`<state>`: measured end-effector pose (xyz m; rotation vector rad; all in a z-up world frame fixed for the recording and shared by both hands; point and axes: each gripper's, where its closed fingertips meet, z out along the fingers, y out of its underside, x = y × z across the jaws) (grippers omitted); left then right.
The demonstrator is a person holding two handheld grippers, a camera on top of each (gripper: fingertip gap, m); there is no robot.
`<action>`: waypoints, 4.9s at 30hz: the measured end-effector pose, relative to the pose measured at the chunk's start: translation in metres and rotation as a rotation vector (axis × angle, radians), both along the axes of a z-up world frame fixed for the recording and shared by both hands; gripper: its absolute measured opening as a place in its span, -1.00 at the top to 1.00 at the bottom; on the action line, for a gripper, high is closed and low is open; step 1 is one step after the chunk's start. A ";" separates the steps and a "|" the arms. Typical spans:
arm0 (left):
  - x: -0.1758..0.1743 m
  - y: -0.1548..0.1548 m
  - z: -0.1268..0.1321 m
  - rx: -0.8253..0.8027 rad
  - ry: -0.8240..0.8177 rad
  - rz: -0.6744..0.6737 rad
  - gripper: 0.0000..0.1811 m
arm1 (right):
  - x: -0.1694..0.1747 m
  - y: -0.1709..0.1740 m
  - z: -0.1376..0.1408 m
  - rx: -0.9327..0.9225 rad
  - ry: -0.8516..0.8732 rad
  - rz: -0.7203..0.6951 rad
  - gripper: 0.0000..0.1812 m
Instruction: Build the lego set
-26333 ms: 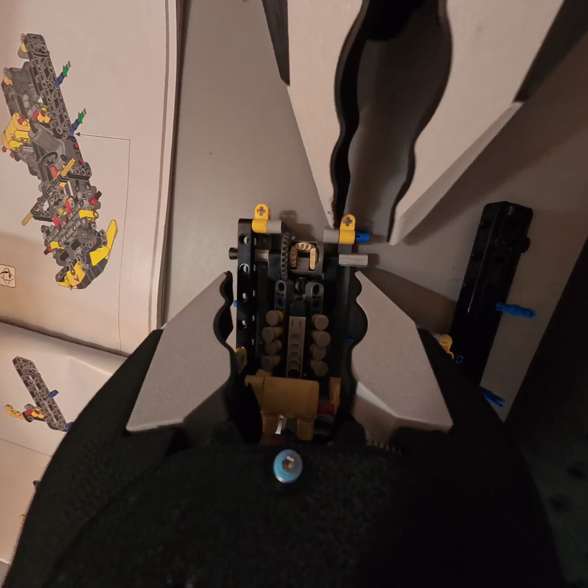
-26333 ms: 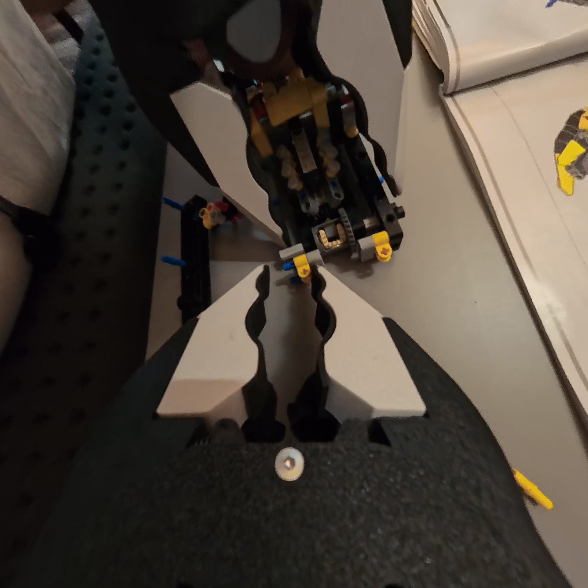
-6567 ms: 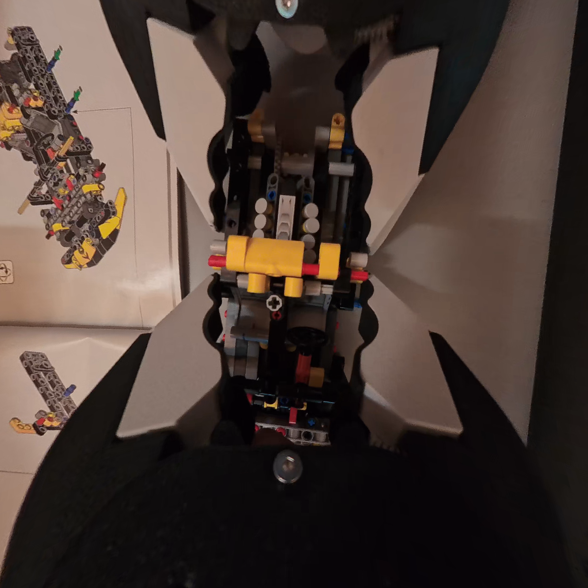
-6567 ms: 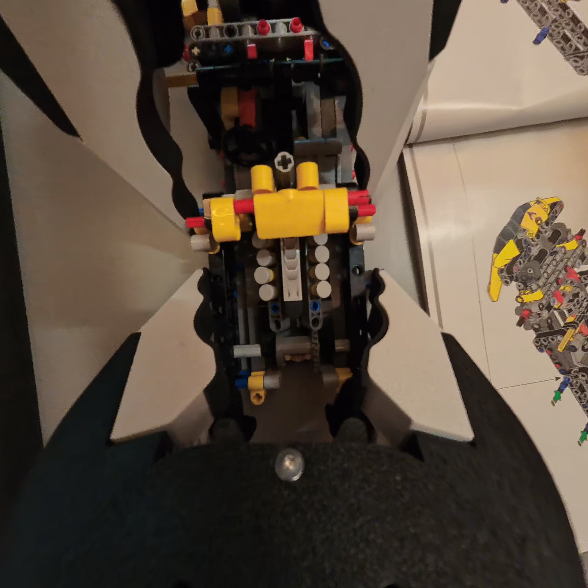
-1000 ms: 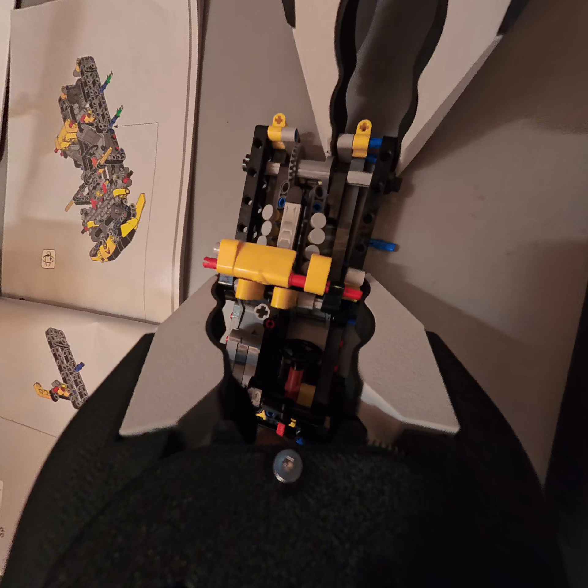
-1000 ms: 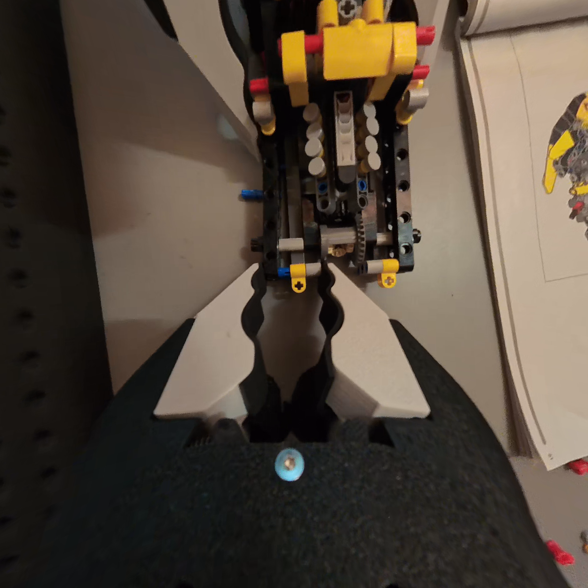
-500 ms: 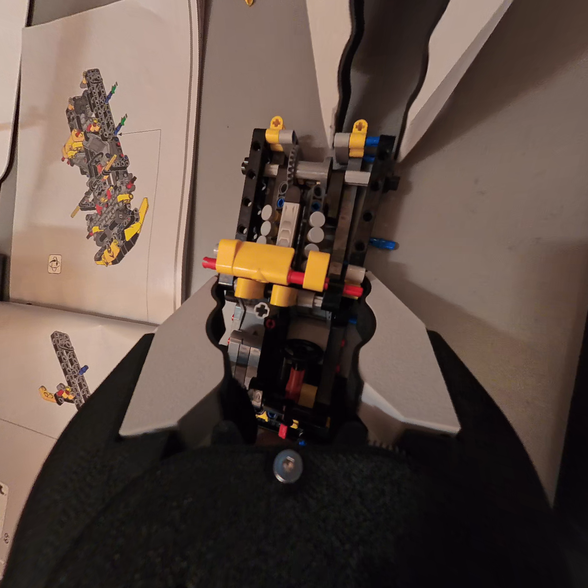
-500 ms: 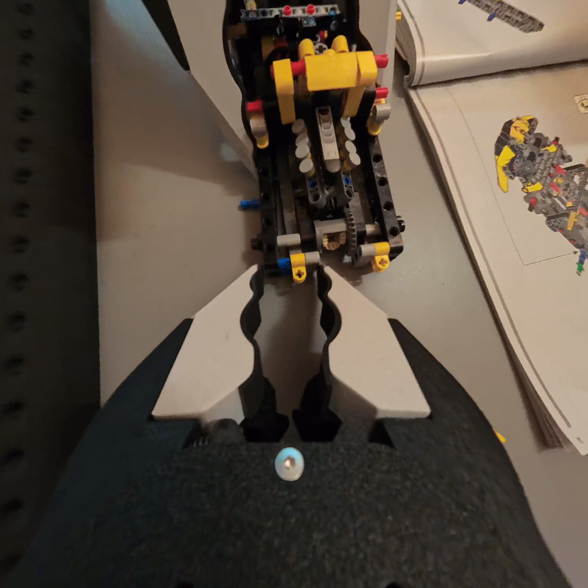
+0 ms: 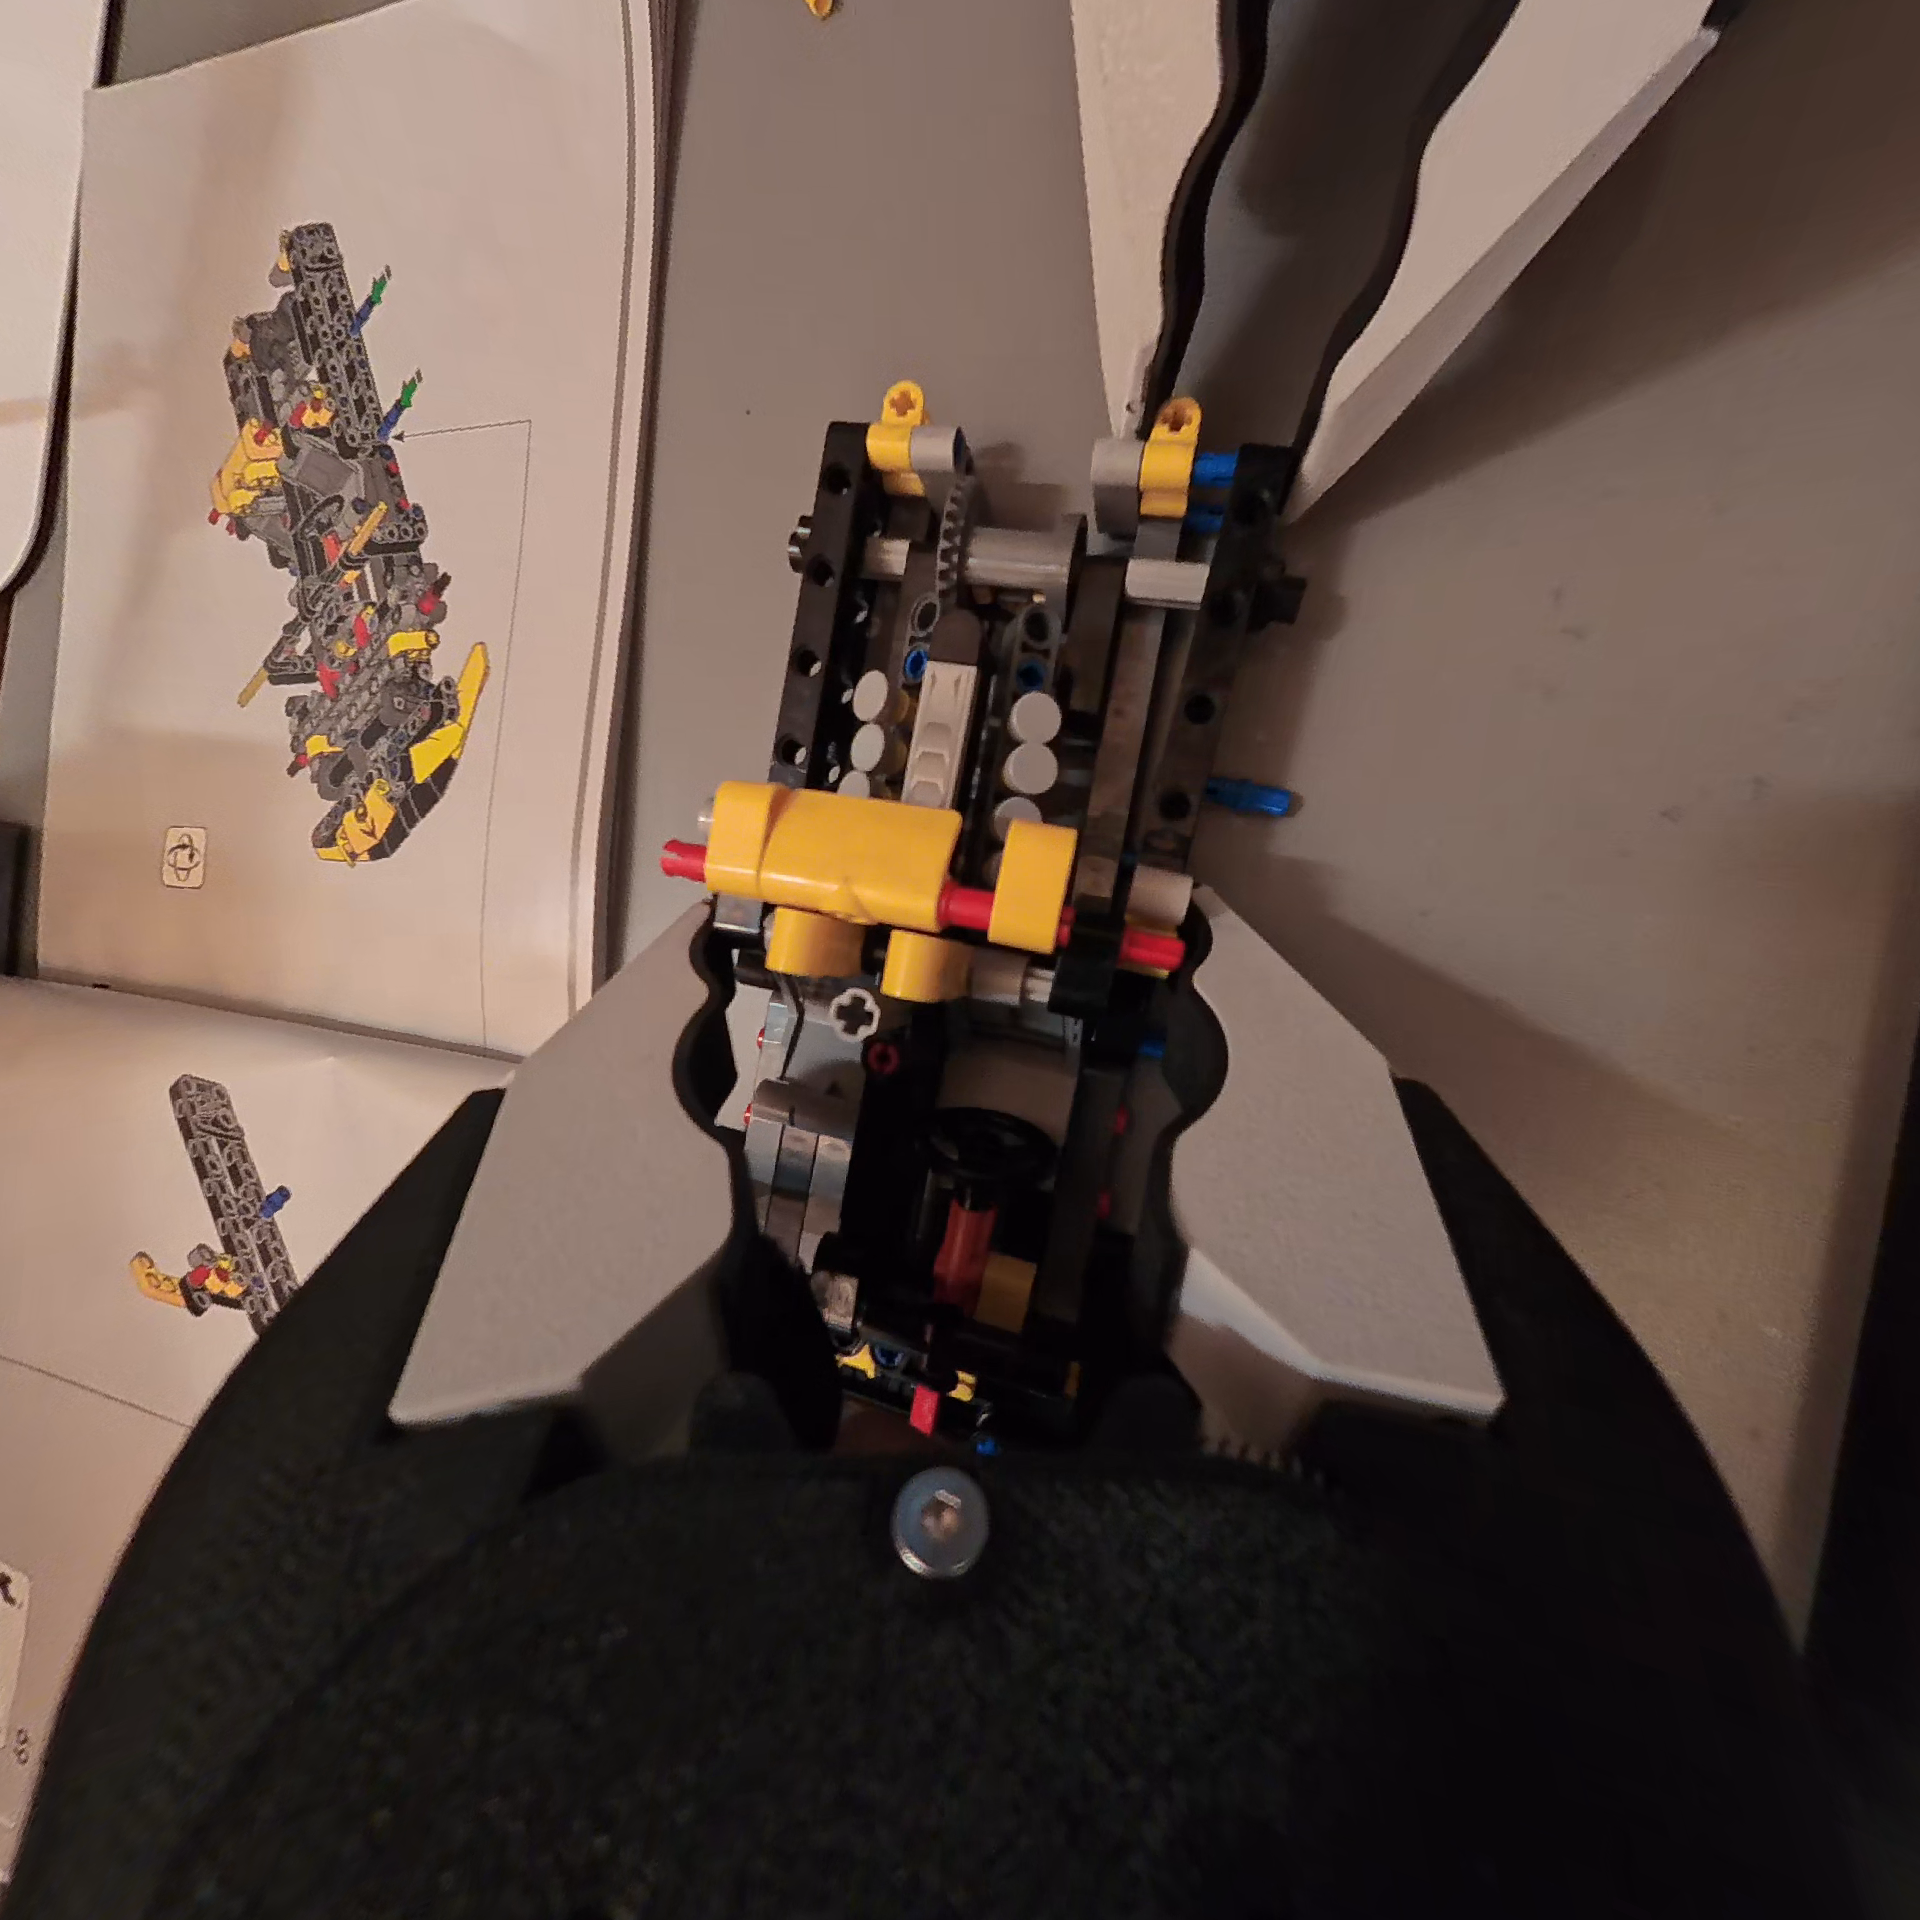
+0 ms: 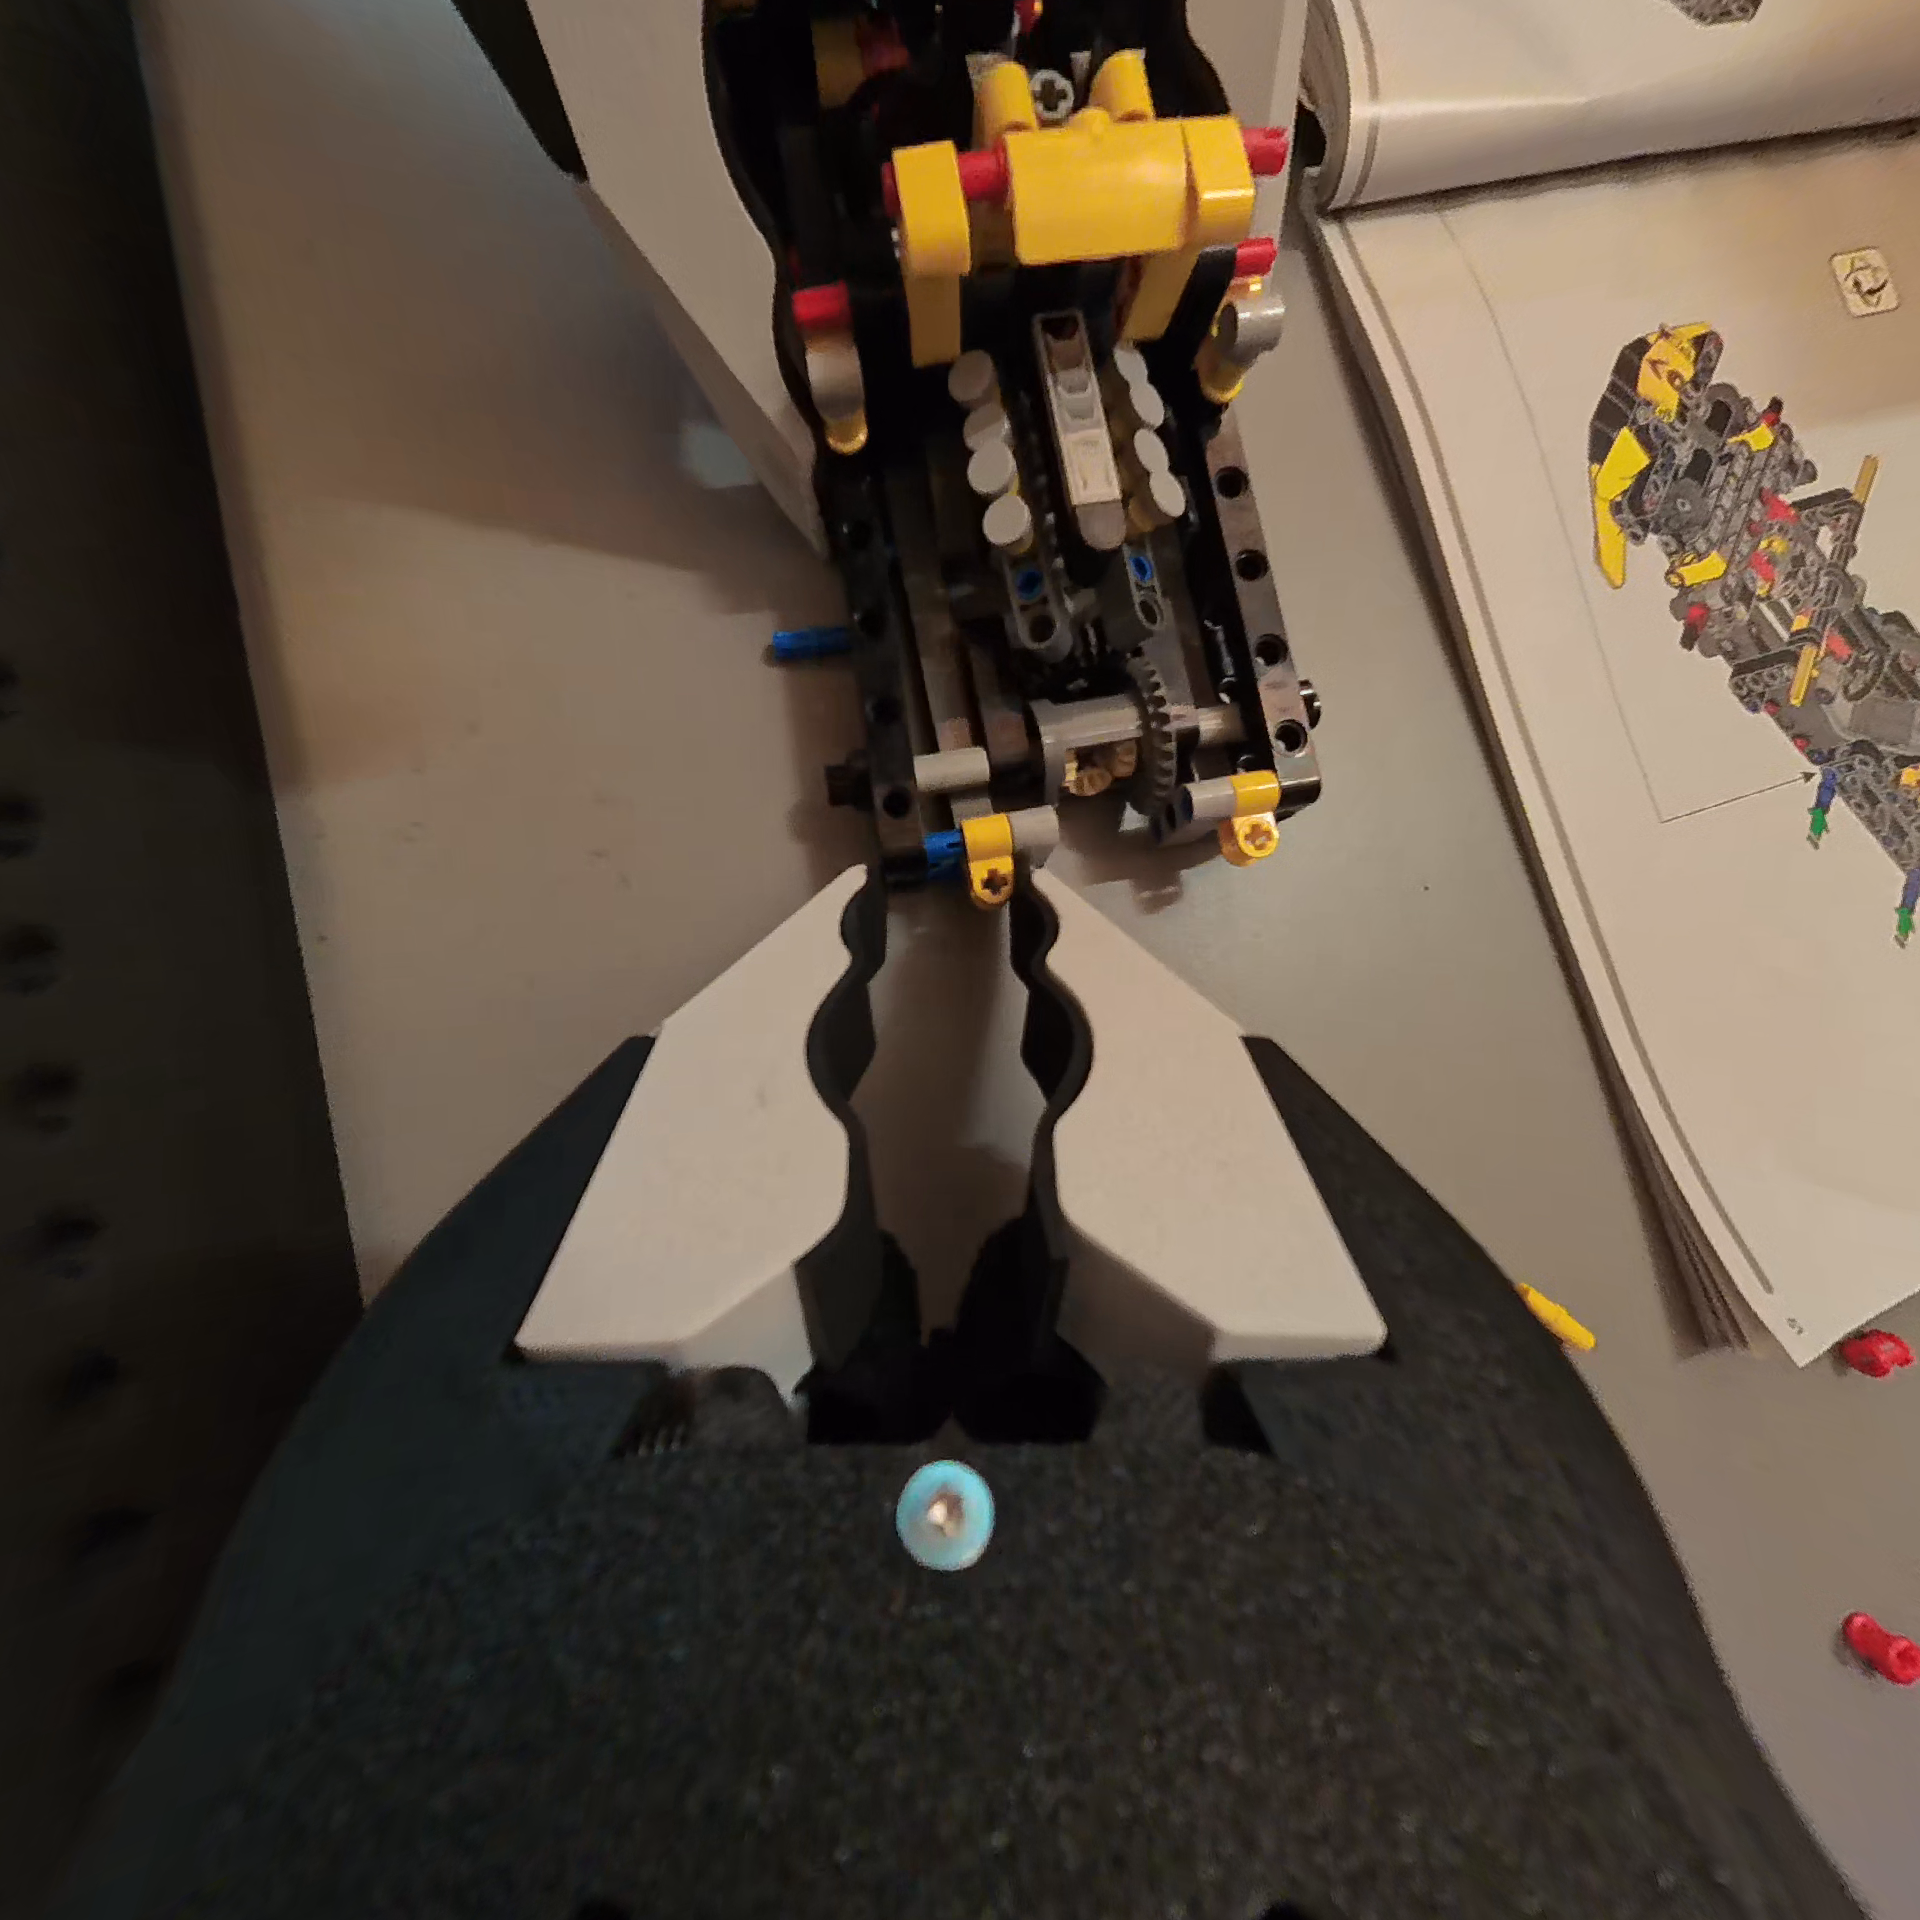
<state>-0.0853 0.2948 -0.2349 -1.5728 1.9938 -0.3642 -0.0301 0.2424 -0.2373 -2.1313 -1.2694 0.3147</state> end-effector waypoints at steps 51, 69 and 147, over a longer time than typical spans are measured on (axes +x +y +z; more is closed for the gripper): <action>-0.001 -0.002 0.001 0.004 -0.013 0.002 0.07 | -0.011 0.010 0.004 0.161 0.120 0.237 0.62; 0.000 -0.001 0.001 0.007 -0.020 -0.013 0.06 | -0.002 0.007 0.022 0.196 0.098 0.257 0.63; -0.031 -0.004 0.059 -0.007 -0.036 -0.010 0.00 | -0.007 0.012 0.047 0.168 0.047 0.216 0.65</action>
